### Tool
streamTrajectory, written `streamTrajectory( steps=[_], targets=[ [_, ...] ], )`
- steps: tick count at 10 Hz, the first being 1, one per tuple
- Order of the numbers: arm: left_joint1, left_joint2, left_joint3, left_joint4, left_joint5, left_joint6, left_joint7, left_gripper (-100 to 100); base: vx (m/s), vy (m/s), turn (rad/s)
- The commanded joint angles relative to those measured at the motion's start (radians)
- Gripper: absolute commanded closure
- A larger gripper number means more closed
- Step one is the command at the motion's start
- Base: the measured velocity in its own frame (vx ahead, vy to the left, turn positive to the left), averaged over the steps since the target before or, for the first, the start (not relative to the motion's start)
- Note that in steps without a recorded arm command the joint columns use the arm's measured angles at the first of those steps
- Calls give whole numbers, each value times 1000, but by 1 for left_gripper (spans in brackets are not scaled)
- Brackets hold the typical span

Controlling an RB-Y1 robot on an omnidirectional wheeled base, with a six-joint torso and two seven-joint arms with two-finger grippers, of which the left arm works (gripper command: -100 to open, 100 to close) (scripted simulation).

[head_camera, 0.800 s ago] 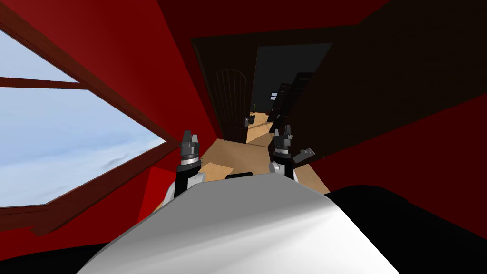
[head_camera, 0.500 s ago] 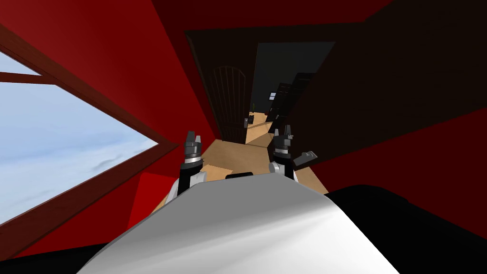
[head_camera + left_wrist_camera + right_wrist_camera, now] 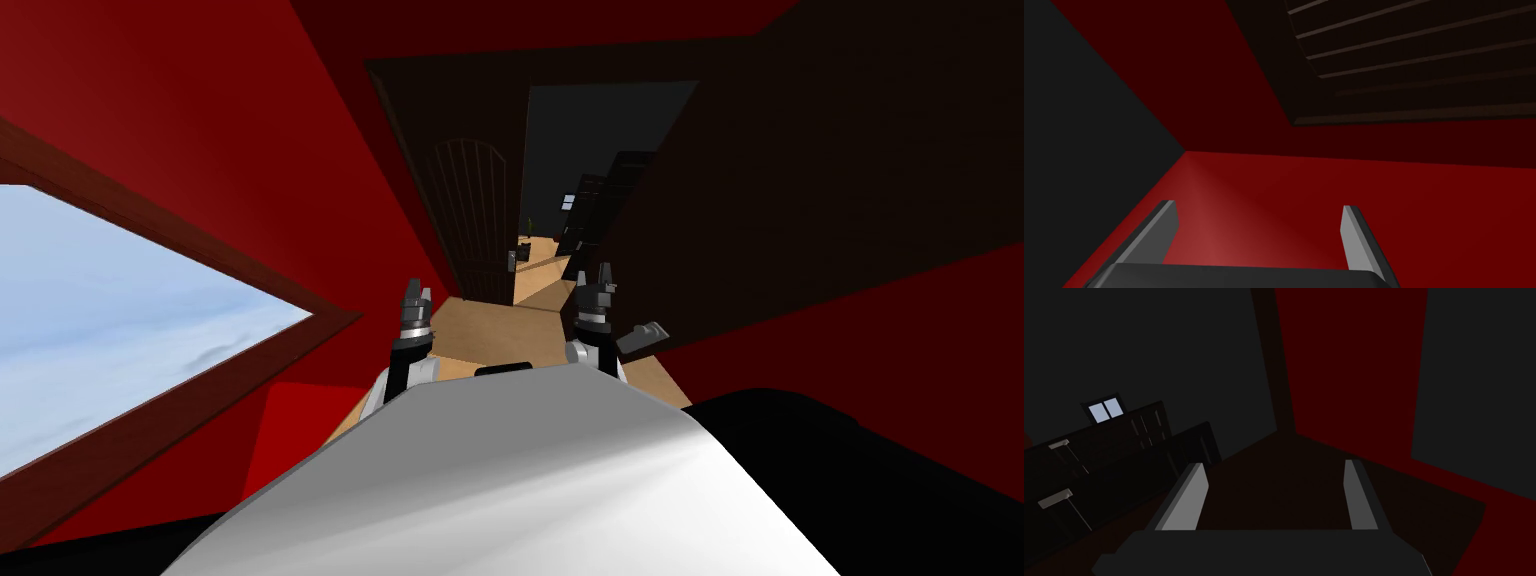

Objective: Pull the door open

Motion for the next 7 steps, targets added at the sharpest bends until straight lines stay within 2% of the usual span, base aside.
streamTrajectory(
  steps=[1,5,6,7],
  targets=[
    [-21,7,-1,38,6,6,10,-100,117,-54,-48],
    [-62,20,-5,114,17,18,27,-100,117,-41,-49],
    [-85,26,-7,155,23,25,37,-100,136,-76,-114],
    [-96,30,-8,176,26,29,42,-100,162,-80,-61]
  ],
)
